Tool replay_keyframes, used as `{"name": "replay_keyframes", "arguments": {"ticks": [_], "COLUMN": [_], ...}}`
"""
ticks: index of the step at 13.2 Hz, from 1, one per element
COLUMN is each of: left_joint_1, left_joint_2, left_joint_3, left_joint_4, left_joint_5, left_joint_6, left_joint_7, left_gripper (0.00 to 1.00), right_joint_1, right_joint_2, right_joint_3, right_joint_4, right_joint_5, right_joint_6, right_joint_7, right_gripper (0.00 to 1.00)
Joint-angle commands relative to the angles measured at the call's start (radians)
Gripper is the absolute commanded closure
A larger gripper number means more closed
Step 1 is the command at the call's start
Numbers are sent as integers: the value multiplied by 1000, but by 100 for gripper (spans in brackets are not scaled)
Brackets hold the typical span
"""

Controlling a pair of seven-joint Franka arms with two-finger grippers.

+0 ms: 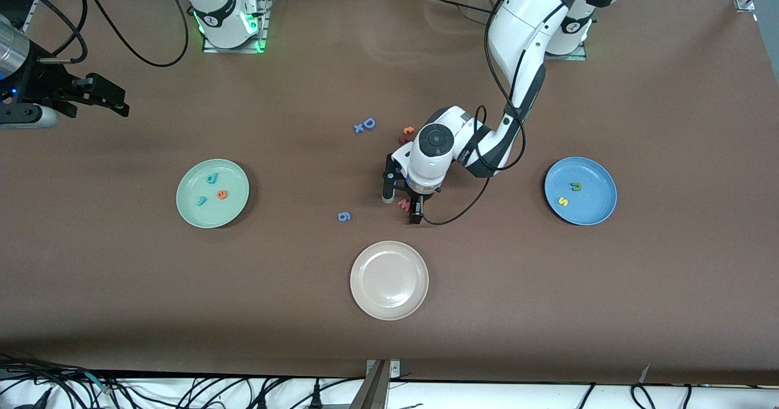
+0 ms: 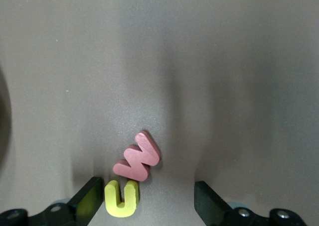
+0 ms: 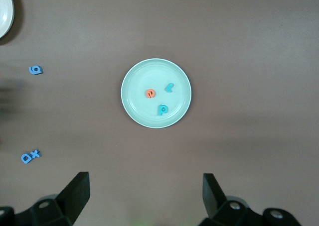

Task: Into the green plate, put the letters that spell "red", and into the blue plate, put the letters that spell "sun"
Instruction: 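Lower the left gripper onto the yellow u and close it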

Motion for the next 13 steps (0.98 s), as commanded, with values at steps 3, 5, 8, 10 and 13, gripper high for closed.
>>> {"name": "replay_keyframes", "arguments": {"ticks": [3,5,8,10,13], "left_joint_1": [-14,-12,-14,-12,-12], "left_joint_2": [45,45,45,45,45], "left_joint_3": [16,16,17,22,31], "left_joint_4": [39,39,39,37,36], "left_joint_5": [20,20,20,22,22], "left_joint_6": [23,23,23,23,24], "left_joint_7": [-18,-18,-18,-18,-17], "left_gripper": [35,43,48,48,60], "right_joint_1": [-4,-4,-4,-4,-4], "right_joint_2": [7,7,7,7,7], "right_joint_3": [2,2,2,2,2], "right_joint_4": [17,17,17,17,17], "right_joint_5": [13,14,13,14,14], "right_joint_6": [5,7,8,11,13], "right_joint_7": [-16,-17,-16,-17,-17], "right_gripper": [0,0,0,0,0]}}
